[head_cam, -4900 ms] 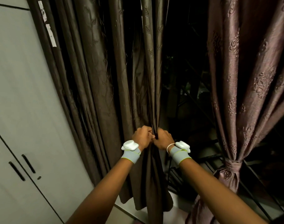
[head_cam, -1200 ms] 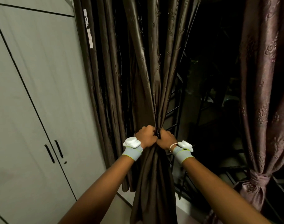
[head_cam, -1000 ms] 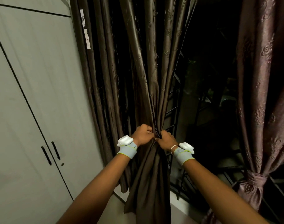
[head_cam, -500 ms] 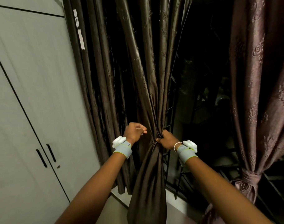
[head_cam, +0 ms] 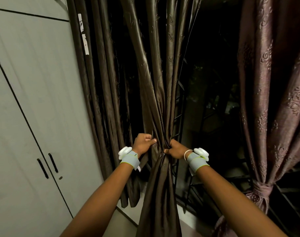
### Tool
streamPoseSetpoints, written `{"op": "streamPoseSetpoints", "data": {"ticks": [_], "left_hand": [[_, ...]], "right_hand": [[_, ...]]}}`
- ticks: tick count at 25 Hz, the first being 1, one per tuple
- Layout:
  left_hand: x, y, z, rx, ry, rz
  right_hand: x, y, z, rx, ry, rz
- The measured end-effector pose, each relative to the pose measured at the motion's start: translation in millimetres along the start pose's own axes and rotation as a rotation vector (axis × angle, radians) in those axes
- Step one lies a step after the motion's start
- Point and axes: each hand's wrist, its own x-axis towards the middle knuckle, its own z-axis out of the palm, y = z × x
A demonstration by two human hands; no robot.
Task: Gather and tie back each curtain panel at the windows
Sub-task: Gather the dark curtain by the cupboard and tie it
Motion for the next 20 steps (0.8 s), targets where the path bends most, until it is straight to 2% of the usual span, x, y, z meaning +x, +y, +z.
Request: {"op": "streamPoseSetpoints", "data": {"ticks": [2,4,7,10,13,17,20], "left_hand": [[-4.8,4.7,-2.4,0.237,0.168,0.048],[-15.8,12.2,0.9,0.451,0.259,0.050],[-31.1,19.9,16.3,0.630,0.277,0.080],[-36.9,21.1,26.2,0.701,0.246,0.102],[-35.4,21.8,20.6,0.643,0.198,0.085],[-28.1,16.9,9.8,0.523,-0.002,0.111],[-17.0,15.8,1.6,0.352,0.094,0.057]], "right_hand": [[-1.6,0.7,1.2,-0.064,0.041,0.033],[-4.4,1.5,4.6,-0.199,0.117,0.060],[-9.8,-7.1,14.3,-0.352,0.193,0.059],[-6.2,-22.1,25.5,-0.301,0.151,-0.014],[-4.2,-28.5,28.1,-0.264,0.133,-0.028],[-6.3,-19.9,26.1,-0.270,0.181,-0.018],[-8.4,-14.6,23.2,-0.262,0.187,0.011]]}}
